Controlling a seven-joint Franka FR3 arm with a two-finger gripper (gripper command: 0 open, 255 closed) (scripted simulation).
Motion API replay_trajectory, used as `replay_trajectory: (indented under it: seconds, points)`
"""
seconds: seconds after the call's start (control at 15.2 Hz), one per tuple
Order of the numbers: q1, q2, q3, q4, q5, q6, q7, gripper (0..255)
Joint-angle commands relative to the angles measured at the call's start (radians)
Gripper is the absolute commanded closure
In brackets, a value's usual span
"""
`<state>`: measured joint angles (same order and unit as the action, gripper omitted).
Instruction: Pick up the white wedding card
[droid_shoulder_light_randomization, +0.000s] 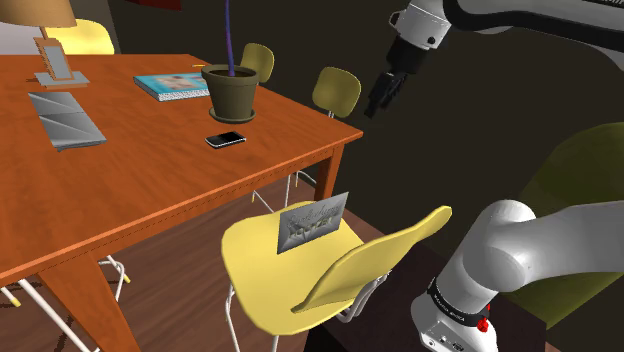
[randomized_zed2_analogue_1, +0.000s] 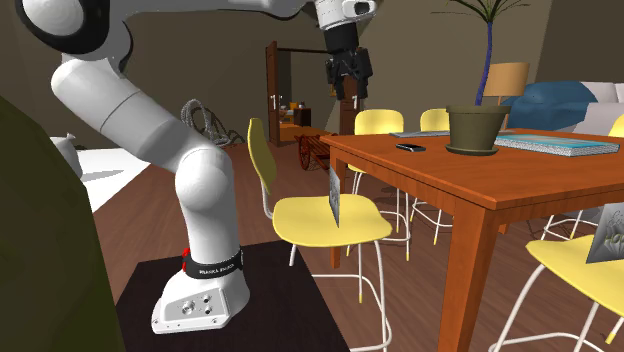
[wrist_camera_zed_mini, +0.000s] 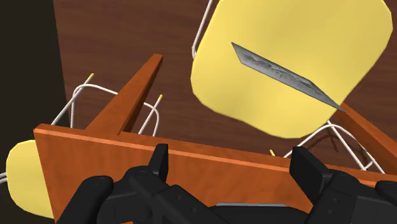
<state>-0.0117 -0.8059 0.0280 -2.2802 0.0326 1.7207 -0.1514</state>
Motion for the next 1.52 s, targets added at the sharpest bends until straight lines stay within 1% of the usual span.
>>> replay_trajectory:
  seconds: [0.0, 0.4, 0.73, 1.06, 1.45]
  points:
    - [0.0, 0.0, 0.0, 0.0, 0.0, 0.0, 0.0, 0]
    - [0.129, 0.131, -0.027, -0.029, 0.044, 0.14, -0.235, 0]
    - [0.236, 0.24, -0.042, -0.039, 0.088, 0.232, -0.436, 0]
    - [0.339, 0.34, -0.047, -0.043, 0.137, 0.302, -0.641, 0]
    - [0.454, 0.443, -0.039, -0.052, 0.196, 0.363, -0.888, 0]
